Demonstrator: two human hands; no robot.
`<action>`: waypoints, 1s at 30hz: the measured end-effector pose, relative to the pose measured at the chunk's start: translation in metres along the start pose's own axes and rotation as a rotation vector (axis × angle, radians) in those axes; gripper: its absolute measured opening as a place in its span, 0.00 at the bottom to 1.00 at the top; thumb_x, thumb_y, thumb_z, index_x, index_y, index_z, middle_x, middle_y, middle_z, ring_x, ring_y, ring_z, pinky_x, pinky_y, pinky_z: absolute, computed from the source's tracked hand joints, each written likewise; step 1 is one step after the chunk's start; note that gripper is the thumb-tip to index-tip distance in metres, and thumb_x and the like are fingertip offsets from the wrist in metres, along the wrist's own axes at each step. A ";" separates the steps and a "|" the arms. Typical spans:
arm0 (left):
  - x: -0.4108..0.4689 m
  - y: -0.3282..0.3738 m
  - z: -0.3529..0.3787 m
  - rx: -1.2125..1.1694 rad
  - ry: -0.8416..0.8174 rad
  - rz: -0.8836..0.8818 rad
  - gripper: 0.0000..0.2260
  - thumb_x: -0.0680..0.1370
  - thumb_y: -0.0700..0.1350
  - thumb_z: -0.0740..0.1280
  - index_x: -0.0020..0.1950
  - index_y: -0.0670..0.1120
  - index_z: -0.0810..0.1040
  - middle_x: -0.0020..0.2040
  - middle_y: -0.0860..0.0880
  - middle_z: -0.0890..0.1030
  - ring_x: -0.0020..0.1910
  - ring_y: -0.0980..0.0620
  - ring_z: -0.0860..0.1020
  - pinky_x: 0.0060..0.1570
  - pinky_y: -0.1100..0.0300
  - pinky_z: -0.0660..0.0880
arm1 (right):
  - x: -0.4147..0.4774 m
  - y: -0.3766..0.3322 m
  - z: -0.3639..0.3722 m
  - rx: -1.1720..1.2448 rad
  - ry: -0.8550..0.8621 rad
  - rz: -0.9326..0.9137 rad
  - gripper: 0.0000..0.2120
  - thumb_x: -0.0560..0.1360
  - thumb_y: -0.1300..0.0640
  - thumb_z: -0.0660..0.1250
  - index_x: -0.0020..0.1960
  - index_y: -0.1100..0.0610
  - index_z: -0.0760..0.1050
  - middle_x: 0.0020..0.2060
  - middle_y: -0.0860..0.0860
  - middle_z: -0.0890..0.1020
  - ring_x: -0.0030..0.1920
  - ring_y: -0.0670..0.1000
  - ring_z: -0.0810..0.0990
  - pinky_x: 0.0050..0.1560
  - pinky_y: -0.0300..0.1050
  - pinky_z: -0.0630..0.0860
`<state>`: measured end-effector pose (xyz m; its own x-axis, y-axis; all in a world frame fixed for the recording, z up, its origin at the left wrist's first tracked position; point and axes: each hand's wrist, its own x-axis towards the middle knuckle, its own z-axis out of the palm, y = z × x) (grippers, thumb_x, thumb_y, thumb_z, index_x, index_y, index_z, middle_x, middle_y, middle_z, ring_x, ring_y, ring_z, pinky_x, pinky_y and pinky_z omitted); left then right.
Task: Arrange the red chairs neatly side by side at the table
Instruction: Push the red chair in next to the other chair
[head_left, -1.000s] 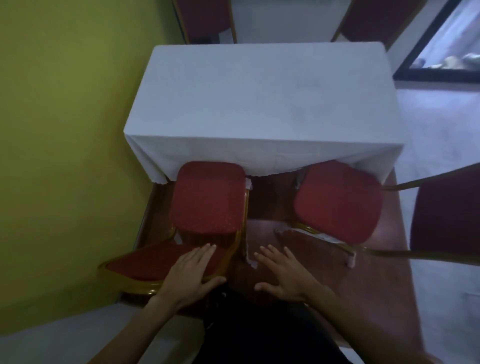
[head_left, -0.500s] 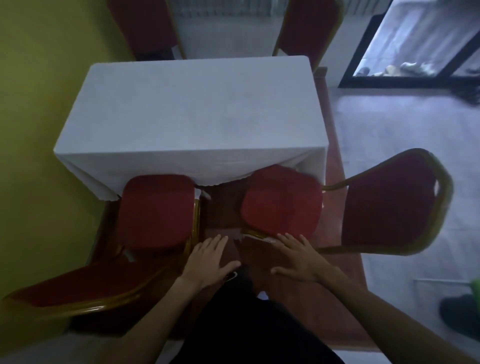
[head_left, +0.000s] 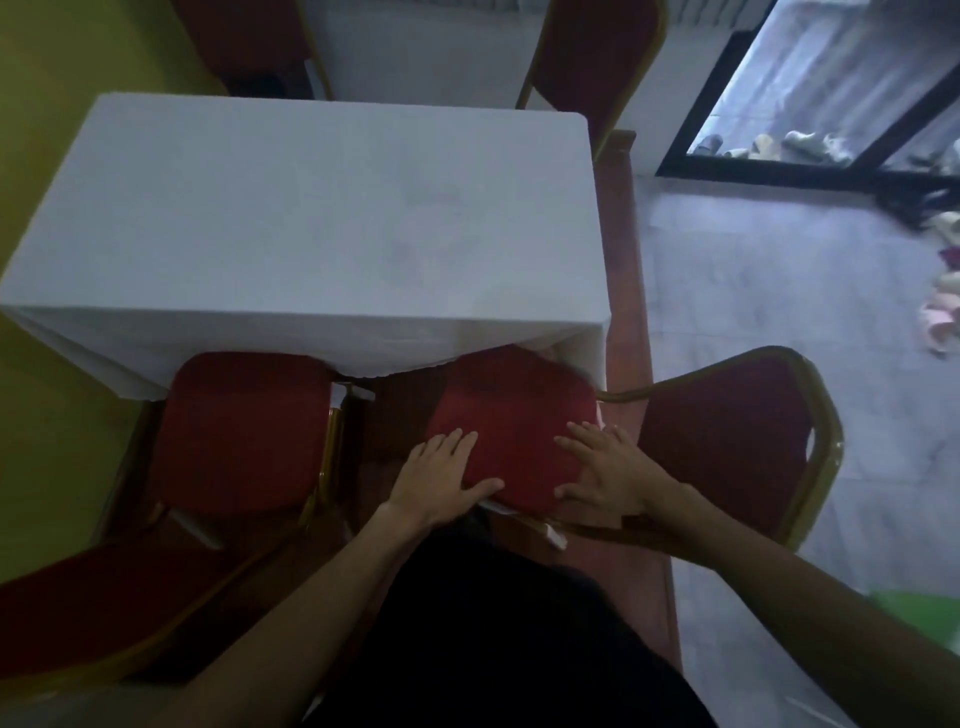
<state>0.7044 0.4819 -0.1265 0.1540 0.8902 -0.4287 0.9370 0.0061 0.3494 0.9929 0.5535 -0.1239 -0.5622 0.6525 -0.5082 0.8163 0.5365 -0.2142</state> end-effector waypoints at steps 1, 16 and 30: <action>0.008 0.009 0.002 -0.015 -0.007 -0.005 0.43 0.74 0.76 0.50 0.80 0.47 0.59 0.78 0.44 0.63 0.75 0.44 0.63 0.73 0.48 0.60 | 0.001 0.011 -0.008 0.005 0.003 0.019 0.46 0.72 0.22 0.47 0.81 0.50 0.56 0.80 0.55 0.56 0.79 0.56 0.54 0.76 0.60 0.49; 0.073 0.264 0.066 -0.534 -0.013 -0.149 0.37 0.76 0.71 0.60 0.78 0.50 0.63 0.74 0.49 0.71 0.71 0.48 0.70 0.67 0.50 0.69 | -0.037 0.253 -0.069 -0.384 -0.409 -0.138 0.43 0.71 0.22 0.53 0.76 0.48 0.66 0.68 0.51 0.76 0.68 0.55 0.74 0.69 0.57 0.66; 0.100 0.438 0.104 -0.732 0.032 -0.259 0.41 0.75 0.71 0.61 0.80 0.48 0.56 0.80 0.46 0.59 0.77 0.46 0.61 0.72 0.46 0.61 | -0.048 0.350 -0.120 -0.462 -0.387 -0.667 0.42 0.71 0.21 0.55 0.77 0.45 0.65 0.75 0.45 0.69 0.76 0.50 0.64 0.77 0.53 0.56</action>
<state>1.1625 0.5260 -0.1035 -0.0609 0.8319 -0.5516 0.4940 0.5054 0.7075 1.2895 0.7739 -0.0743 -0.7479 -0.0528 -0.6617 0.1543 0.9557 -0.2507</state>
